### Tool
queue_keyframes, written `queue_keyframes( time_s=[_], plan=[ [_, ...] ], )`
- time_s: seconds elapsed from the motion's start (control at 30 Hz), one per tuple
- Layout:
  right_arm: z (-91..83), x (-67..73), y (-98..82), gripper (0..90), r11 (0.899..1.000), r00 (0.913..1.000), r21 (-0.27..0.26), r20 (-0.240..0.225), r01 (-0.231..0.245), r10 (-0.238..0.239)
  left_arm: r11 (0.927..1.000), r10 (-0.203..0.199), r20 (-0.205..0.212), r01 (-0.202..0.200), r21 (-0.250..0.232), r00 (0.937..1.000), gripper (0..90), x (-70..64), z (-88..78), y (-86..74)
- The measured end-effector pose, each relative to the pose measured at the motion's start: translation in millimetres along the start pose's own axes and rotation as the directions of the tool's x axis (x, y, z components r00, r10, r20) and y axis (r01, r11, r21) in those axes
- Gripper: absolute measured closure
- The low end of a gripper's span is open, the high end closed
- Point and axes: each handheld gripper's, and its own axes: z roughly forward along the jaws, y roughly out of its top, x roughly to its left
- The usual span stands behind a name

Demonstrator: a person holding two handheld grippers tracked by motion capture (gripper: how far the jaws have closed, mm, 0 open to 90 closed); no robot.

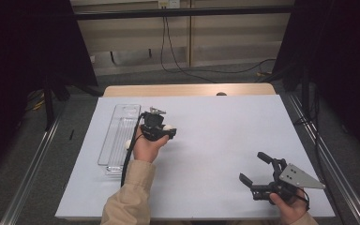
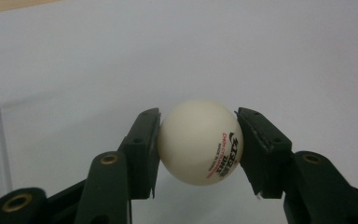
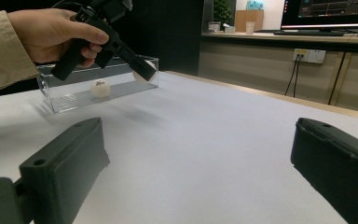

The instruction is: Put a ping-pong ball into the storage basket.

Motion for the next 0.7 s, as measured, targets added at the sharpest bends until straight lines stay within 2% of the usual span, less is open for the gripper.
queue_keyframes(
  time_s=[0.2,0.23,0.37,0.7],
  plan=[
    [-0.2,-0.3,0.1,2.6,1.0,1.0,-0.001,0.002,0.0,0.0,1.0,0.009,-0.006,-0.009,0.005,0.9999,51.1,2.2,-3.4,-0.1],
    [-0.2,-0.2,0.1,2.6,1.0,1.0,-0.001,0.002,-0.001,0.001,1.0,-0.006,-0.009,0.006,-0.006,0.9999,51.1,1.5,-3.5,-0.1],
    [-0.1,0.1,0.1,2.6,1.0,1.0,-0.001,0.0,-0.002,0.002,1.0,0.004,-0.011,-0.004,0.003,0.9999,51.1,3.9,-6.2,0.1],
    [-0.1,-0.2,0.1,2.7,1.0,1.0,0.0,0.002,0.0,0.0,1.0,0.002,-0.014,-0.002,0.002,0.9999,51.1,5.2,-9.7,0.1]
  ],
)
